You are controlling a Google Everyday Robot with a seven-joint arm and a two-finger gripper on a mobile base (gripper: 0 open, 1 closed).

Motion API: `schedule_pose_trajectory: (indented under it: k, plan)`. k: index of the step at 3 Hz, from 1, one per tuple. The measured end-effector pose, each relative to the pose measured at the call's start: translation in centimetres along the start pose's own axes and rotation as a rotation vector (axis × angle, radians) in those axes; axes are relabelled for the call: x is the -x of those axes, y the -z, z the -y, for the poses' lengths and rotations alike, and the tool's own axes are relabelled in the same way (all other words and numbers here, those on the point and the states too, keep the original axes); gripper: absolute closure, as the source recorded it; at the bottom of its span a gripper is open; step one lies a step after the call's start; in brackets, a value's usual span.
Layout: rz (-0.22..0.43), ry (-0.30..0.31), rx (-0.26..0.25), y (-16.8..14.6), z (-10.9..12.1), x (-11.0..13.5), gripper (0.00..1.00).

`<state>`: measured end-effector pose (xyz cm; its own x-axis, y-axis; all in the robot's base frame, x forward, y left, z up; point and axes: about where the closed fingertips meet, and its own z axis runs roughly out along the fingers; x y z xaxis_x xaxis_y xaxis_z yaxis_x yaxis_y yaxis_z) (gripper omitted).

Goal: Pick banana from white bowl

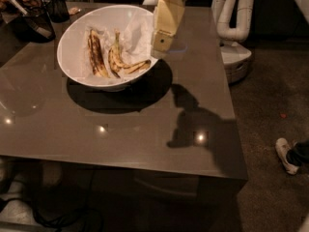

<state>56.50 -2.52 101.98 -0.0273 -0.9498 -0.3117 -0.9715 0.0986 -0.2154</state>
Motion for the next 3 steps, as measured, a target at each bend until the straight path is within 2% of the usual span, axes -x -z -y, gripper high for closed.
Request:
schedule_pose_trajectory:
  k: [1,2,3]
  plan:
    - [0.039,-0.034,0.025,-2.2,1.7,2.7,0.00]
    - [0.060,-0.039,0.021,-2.1,2.1,2.9,0.00]
    - [0.048,-0.089,0.122,-5.5,1.2,3.7,0.00]
